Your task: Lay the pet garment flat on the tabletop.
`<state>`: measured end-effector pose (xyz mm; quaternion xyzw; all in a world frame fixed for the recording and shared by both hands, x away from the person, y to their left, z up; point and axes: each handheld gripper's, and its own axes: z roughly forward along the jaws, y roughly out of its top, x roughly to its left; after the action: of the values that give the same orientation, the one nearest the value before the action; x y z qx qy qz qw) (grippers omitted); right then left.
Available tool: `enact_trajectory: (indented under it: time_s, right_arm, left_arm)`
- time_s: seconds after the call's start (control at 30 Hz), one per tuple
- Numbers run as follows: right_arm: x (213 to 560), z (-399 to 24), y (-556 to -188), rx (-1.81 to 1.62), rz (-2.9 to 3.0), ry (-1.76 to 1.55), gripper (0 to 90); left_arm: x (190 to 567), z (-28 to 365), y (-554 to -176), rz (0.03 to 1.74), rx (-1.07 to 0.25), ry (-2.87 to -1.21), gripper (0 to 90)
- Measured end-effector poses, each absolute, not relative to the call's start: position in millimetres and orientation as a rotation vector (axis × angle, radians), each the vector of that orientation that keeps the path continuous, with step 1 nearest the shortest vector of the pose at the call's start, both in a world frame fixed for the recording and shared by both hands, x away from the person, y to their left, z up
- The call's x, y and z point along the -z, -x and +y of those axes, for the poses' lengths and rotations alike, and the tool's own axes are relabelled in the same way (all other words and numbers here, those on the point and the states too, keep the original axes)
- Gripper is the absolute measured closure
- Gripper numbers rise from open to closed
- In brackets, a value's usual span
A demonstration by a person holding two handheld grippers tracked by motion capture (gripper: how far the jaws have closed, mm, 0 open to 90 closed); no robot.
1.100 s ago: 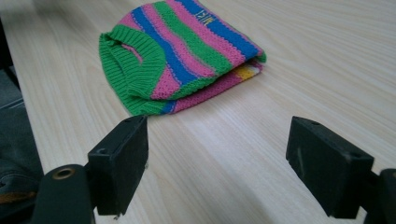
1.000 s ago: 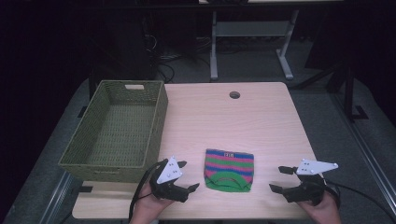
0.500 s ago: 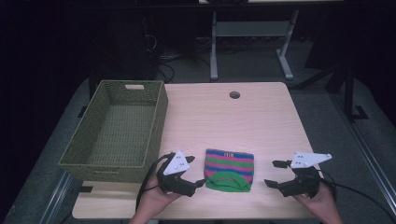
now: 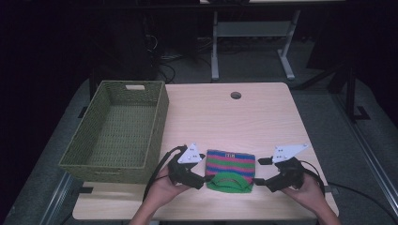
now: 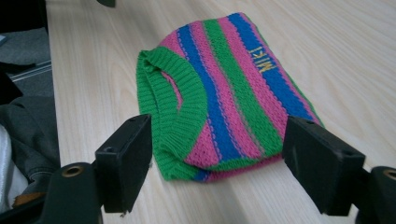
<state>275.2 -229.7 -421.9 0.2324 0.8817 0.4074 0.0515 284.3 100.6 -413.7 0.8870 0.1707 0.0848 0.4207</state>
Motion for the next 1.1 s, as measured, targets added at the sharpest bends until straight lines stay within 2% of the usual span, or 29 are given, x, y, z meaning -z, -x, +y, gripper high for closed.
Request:
enact_trajectory:
  time_s: [0.43,0.57,0.77,1.1]
  right_arm:
    - [437.6,-205.9,-281.6,-1.244,2.763,-0.65,34.0]
    - [442.4,-204.3,-275.8,-1.251,2.759,-0.63,39.6]
    - [442.7,-204.6,-272.7,-1.266,2.766,-0.617,48.4]
    - [450.7,-198.0,-273.2,-1.146,2.817,-0.602,50.7]
  left_arm:
    - [429.2,88.3,-293.9,0.411,-0.153,-2.254,32.2]
    - [436.2,84.5,-289.9,0.375,-0.111,-2.299,34.1]
    - [441.5,77.5,-286.5,0.317,-0.122,-2.344,41.2]
    - [452.2,76.0,-291.6,0.318,-0.07,-2.387,51.2]
